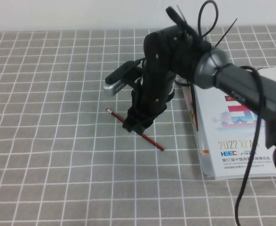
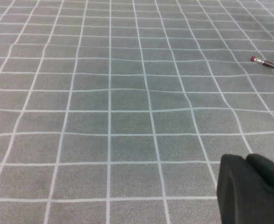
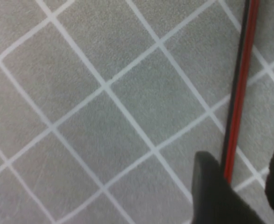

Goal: Put the pen into the pen holder
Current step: Pick up the pen on the table

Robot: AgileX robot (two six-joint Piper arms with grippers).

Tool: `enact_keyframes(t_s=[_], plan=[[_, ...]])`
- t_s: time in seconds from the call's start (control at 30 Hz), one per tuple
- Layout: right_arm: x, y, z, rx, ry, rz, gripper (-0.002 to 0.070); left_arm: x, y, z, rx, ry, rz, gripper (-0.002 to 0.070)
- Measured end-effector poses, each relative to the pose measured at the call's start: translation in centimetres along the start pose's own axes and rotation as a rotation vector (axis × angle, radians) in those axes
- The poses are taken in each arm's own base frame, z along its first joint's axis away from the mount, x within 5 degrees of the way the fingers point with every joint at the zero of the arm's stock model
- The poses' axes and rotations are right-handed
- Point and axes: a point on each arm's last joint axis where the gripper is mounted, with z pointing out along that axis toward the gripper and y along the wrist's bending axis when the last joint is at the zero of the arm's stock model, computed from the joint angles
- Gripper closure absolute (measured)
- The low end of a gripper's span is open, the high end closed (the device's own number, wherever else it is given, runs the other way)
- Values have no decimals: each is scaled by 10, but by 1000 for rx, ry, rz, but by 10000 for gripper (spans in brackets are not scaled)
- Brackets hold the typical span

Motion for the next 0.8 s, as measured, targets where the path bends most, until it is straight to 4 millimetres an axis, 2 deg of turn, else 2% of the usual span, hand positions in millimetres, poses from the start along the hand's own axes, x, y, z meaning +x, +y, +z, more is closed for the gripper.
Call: enact_keyframes(t_s=[0.7,0.8], plan=[[2,-3,41,-20,69,-6,447,0,0,0,0,0,0,680],[2,-3,43,-20,71,-18,466,0,0,0,0,0,0,680]])
